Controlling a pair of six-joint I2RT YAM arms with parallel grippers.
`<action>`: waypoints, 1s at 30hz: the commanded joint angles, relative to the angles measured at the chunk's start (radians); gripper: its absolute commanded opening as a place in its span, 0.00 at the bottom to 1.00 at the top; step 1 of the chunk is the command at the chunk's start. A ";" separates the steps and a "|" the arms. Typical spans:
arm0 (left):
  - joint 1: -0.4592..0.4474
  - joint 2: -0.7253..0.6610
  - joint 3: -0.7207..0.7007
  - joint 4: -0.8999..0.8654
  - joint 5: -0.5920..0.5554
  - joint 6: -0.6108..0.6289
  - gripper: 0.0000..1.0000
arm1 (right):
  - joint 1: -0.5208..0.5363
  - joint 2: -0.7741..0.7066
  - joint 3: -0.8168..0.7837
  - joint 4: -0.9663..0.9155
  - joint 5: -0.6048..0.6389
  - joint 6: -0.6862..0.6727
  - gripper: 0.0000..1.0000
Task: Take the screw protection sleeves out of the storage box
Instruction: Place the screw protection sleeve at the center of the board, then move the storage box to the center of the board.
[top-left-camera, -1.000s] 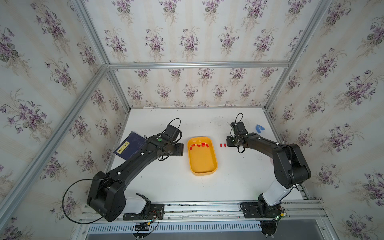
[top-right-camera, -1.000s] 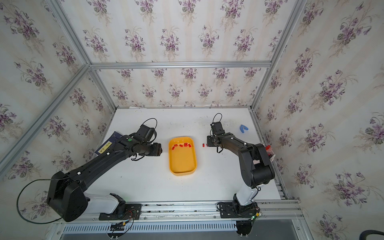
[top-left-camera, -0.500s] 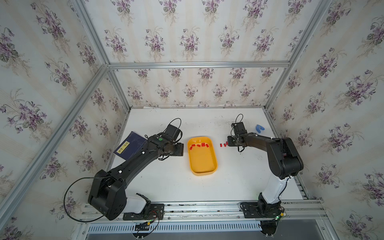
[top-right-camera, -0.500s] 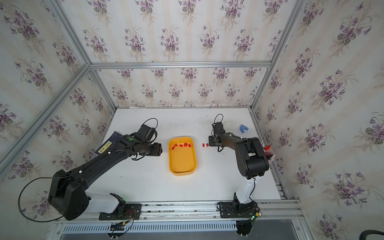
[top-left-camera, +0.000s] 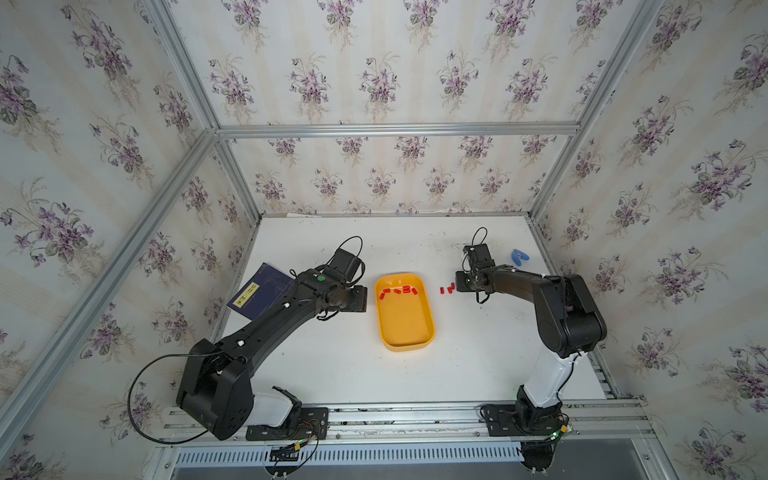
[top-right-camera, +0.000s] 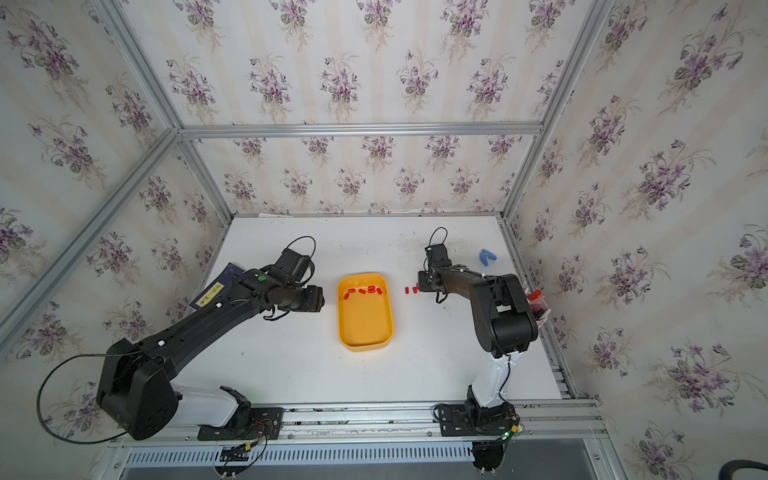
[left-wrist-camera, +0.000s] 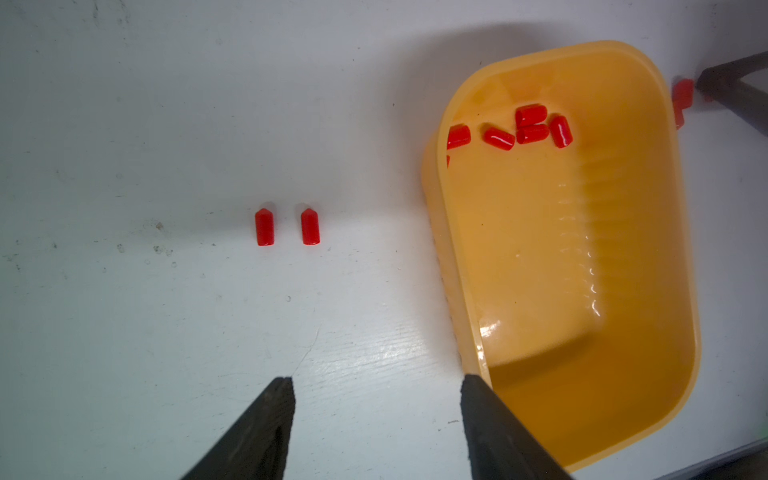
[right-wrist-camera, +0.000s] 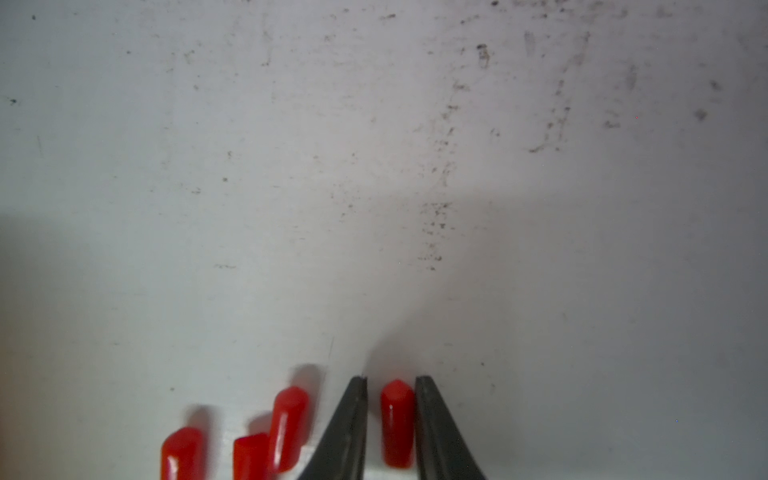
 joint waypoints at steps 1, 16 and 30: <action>0.000 -0.005 0.005 -0.008 -0.011 0.006 0.68 | 0.000 -0.014 0.009 -0.013 0.002 0.006 0.26; -0.017 0.000 0.029 -0.018 0.007 -0.003 0.68 | -0.009 -0.113 0.021 -0.043 0.002 0.020 0.28; -0.129 0.167 0.208 -0.125 0.022 -0.117 0.65 | -0.007 -0.268 0.008 -0.095 -0.123 0.102 0.28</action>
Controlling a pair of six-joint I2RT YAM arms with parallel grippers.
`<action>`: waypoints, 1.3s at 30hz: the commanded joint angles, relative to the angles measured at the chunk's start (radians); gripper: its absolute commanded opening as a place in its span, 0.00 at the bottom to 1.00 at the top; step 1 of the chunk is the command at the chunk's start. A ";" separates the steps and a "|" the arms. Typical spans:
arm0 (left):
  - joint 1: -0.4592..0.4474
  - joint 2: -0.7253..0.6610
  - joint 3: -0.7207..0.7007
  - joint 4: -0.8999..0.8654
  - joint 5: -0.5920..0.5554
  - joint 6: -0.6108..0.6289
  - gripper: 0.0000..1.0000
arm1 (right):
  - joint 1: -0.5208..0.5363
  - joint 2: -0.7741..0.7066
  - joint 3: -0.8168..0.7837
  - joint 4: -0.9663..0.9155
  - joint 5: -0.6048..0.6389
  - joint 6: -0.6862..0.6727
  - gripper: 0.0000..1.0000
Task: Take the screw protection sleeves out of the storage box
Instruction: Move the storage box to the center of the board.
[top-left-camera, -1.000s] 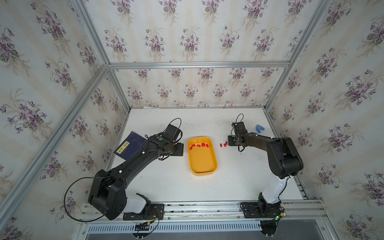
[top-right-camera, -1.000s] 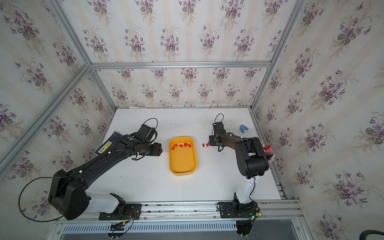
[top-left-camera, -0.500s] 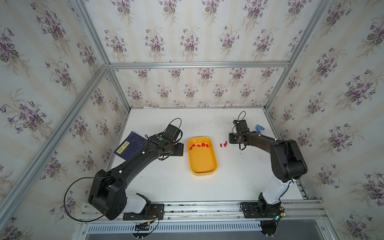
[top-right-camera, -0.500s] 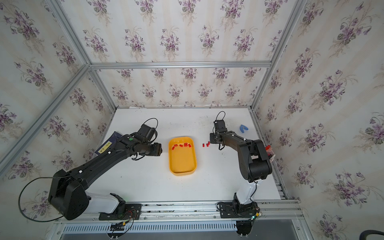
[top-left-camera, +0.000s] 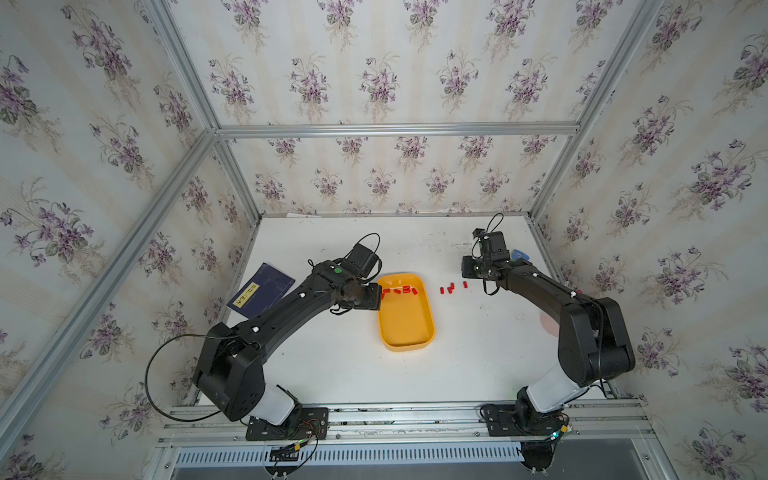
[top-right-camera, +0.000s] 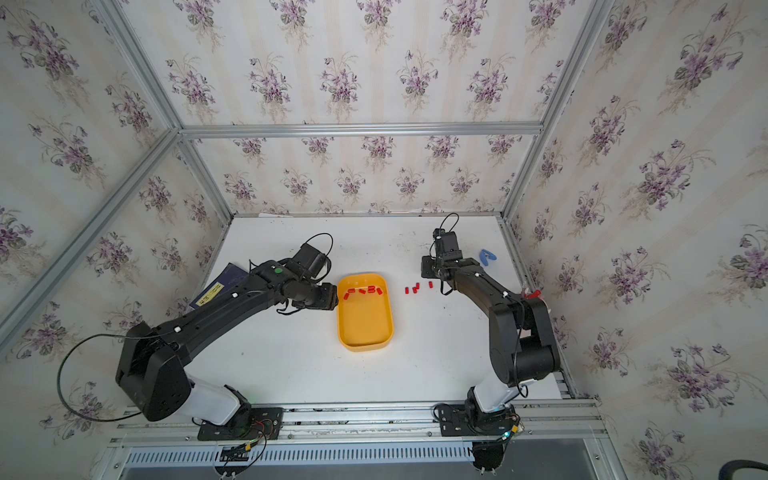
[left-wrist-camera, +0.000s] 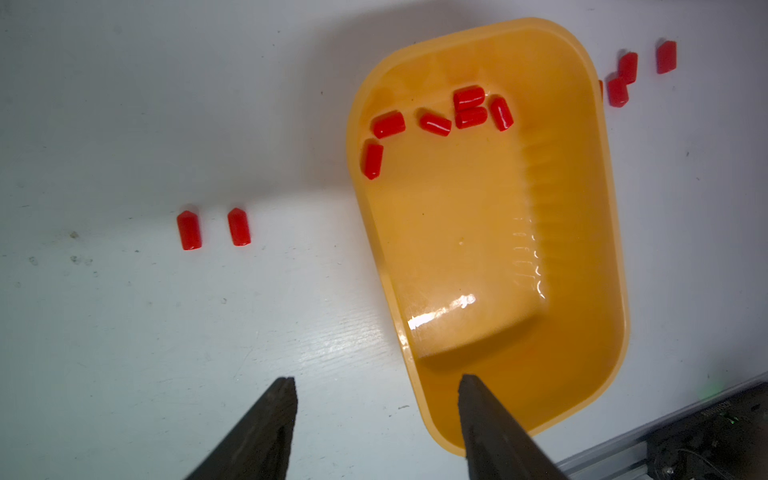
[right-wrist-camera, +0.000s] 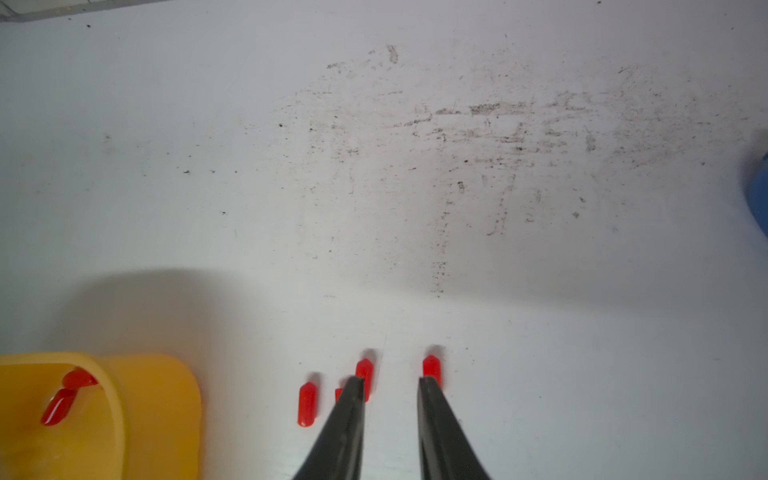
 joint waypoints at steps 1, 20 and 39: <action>-0.033 0.052 0.069 -0.062 -0.022 -0.056 0.64 | 0.004 -0.046 -0.026 -0.014 -0.073 0.054 0.28; -0.077 0.427 0.382 -0.033 -0.037 -0.455 0.49 | 0.033 -0.083 -0.081 -0.012 -0.136 0.047 0.28; -0.082 0.514 0.348 0.067 -0.124 -0.548 0.48 | 0.042 -0.073 -0.080 0.004 -0.190 0.021 0.28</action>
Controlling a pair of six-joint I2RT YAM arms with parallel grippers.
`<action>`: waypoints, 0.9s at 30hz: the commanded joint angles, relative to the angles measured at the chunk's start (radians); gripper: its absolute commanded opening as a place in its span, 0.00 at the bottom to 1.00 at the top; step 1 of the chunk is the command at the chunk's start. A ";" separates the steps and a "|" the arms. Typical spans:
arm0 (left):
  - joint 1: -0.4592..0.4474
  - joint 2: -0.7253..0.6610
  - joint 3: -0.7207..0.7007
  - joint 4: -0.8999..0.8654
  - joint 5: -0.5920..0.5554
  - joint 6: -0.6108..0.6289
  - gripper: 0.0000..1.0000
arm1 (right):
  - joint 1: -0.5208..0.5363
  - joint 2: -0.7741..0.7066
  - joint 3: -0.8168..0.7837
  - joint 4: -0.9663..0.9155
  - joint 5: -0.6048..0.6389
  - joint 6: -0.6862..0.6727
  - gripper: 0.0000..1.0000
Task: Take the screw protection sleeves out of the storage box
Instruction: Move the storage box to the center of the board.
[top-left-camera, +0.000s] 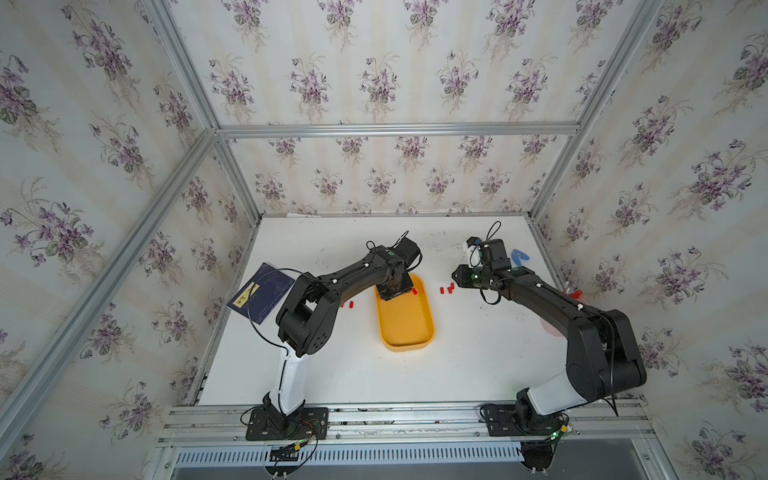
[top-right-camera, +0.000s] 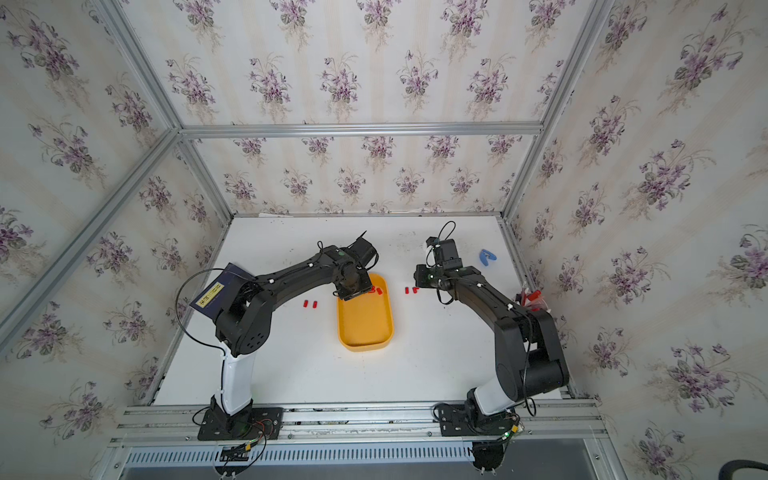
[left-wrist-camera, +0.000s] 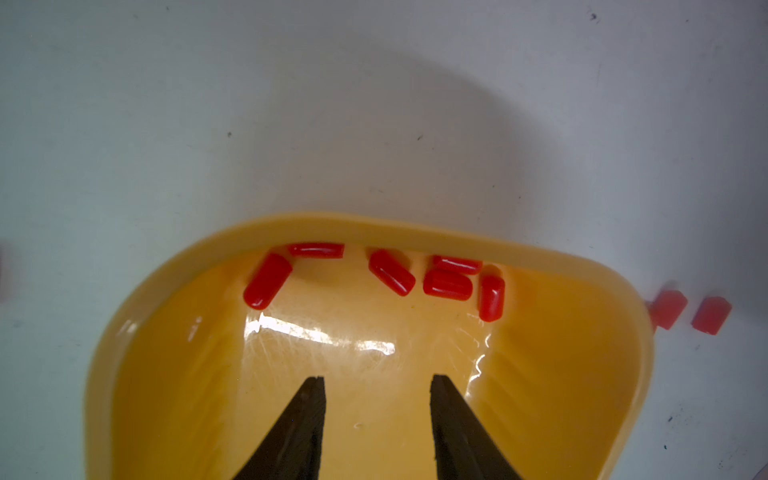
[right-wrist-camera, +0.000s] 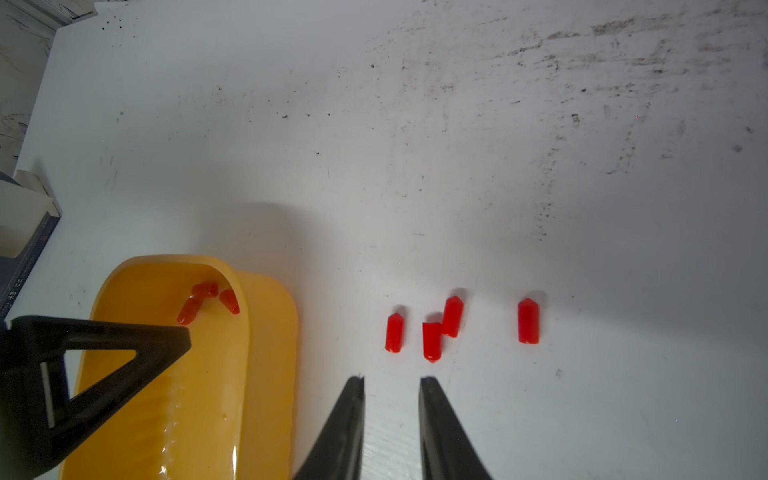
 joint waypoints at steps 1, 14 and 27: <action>0.000 -0.012 -0.022 0.022 -0.030 0.016 0.48 | 0.011 -0.007 -0.002 0.008 -0.009 -0.016 0.28; -0.029 -0.147 -0.008 0.015 0.071 0.143 0.55 | 0.092 -0.035 -0.010 0.042 -0.208 0.122 0.30; -0.030 -0.344 -0.145 -0.062 0.004 0.261 0.55 | 0.230 0.021 -0.015 -0.012 -0.128 0.220 0.31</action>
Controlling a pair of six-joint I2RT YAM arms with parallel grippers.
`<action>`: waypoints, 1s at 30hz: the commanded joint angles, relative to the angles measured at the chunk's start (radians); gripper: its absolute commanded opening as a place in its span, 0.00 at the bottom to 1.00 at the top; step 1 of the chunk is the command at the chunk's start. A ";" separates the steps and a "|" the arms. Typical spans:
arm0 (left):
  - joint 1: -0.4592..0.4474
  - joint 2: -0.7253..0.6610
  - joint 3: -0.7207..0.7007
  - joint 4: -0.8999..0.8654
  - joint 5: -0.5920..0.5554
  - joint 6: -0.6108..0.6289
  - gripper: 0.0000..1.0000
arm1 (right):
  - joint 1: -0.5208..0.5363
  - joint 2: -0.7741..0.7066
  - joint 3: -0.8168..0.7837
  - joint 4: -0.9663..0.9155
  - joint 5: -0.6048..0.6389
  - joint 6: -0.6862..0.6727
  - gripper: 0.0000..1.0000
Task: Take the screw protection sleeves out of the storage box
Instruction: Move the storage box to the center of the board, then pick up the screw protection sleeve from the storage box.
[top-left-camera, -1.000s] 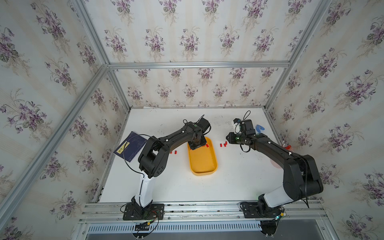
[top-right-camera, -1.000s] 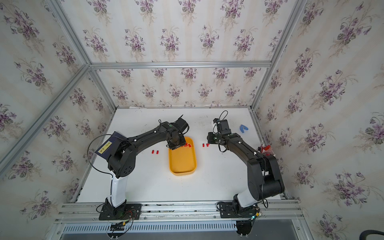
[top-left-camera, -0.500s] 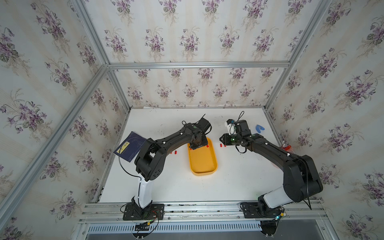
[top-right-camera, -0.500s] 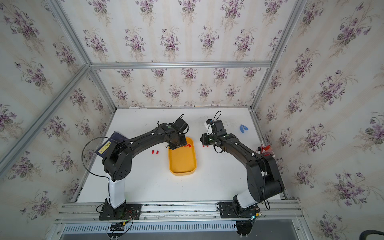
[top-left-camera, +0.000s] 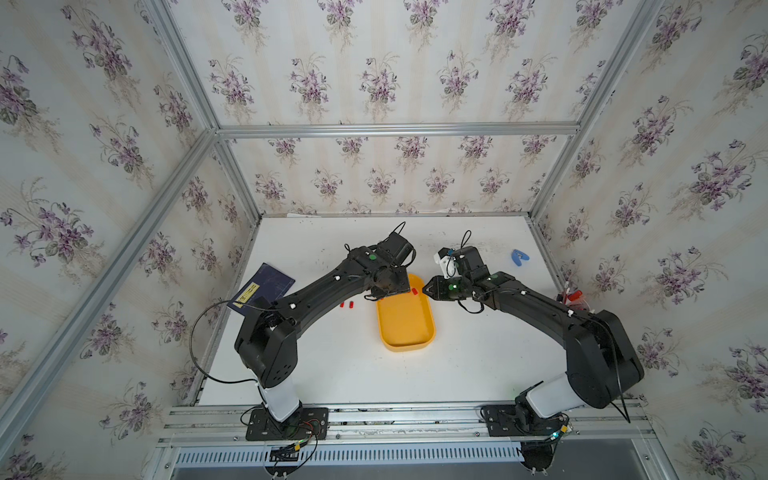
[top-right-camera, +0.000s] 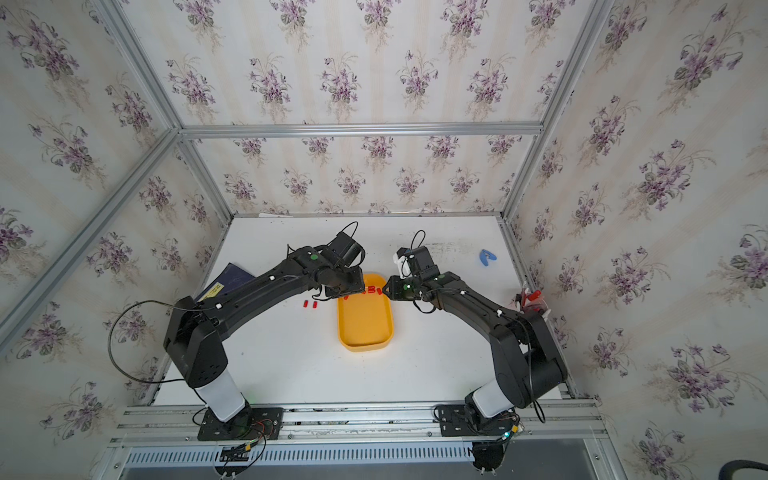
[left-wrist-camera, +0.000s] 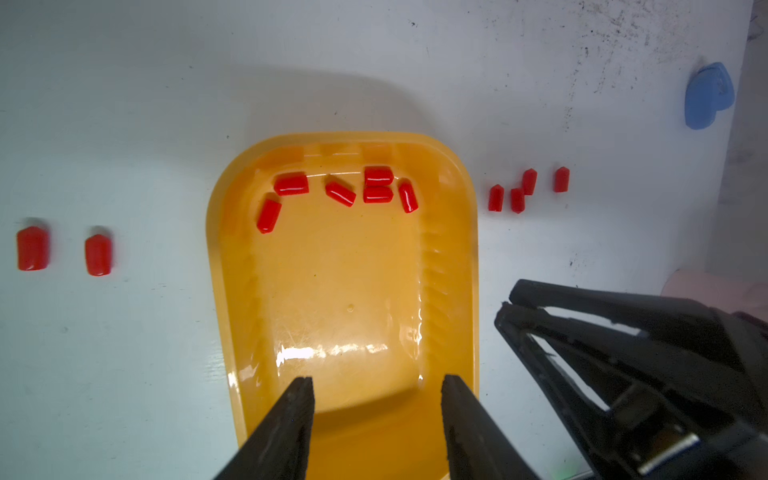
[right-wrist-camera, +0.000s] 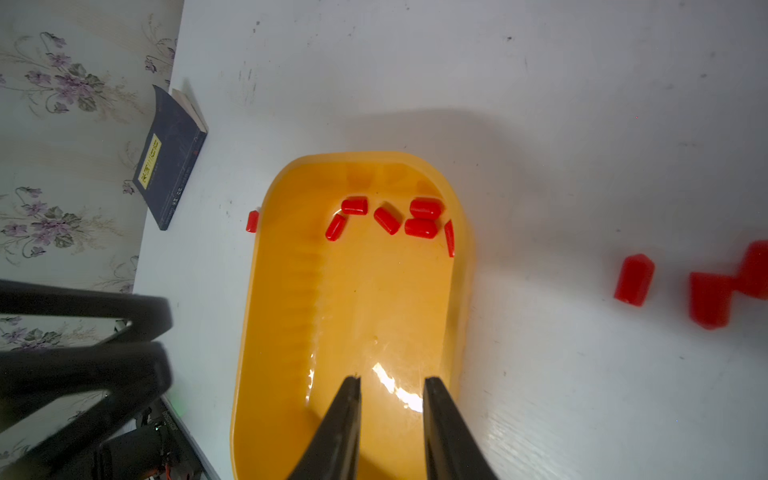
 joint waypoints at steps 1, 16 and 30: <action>0.002 -0.030 -0.037 -0.038 -0.034 0.048 0.55 | 0.018 0.030 -0.001 -0.001 0.031 0.029 0.30; 0.033 -0.110 -0.090 -0.047 -0.041 0.089 0.57 | 0.034 0.040 0.004 0.009 0.092 0.038 0.28; 0.037 -0.100 -0.122 -0.023 -0.013 0.082 0.61 | 0.102 0.051 0.132 -0.084 0.151 0.036 0.30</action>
